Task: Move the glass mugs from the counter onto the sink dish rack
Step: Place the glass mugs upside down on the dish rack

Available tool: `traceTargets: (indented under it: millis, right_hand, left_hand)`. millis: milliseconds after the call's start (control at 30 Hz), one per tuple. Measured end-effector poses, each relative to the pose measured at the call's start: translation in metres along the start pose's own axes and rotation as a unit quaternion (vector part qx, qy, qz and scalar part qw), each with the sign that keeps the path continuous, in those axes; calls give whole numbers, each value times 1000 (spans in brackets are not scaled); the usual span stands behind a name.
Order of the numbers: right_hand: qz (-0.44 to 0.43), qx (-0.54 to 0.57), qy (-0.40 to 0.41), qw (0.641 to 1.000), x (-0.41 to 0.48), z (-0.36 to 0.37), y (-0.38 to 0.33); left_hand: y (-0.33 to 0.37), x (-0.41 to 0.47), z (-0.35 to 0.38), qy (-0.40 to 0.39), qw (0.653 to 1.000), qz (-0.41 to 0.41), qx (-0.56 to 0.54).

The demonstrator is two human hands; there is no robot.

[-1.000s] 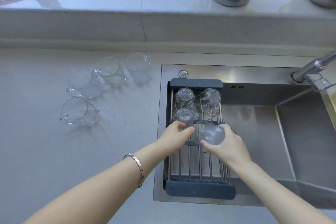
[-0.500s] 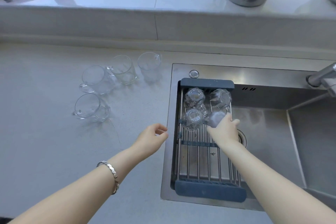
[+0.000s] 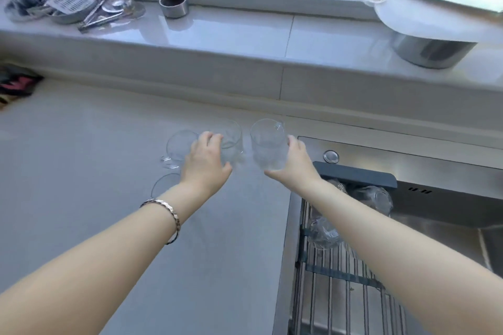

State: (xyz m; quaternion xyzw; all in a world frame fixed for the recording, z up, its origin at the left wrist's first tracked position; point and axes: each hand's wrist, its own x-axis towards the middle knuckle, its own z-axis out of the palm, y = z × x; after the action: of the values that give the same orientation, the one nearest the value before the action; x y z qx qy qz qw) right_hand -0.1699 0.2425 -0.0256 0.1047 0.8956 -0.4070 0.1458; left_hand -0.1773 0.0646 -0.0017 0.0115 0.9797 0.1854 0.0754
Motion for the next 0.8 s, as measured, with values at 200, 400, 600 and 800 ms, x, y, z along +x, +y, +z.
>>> traceTargets:
  millis: [200, 400, 600, 800]
  right_hand:
    - [58, 163, 66, 983, 45, 33, -1]
    - [35, 202, 75, 976, 43, 27, 9]
    - [16, 221, 43, 974, -43, -11, 40]
    - [105, 173, -45, 978, -165, -61, 92]
  left_hand:
    - [-13, 54, 1, -49, 990, 35, 127]
    - [-11, 80, 9, -66, 992, 21, 108]
    - [11, 38, 14, -19, 995, 83, 61]
    - [41, -69, 25, -45, 993, 102, -49]
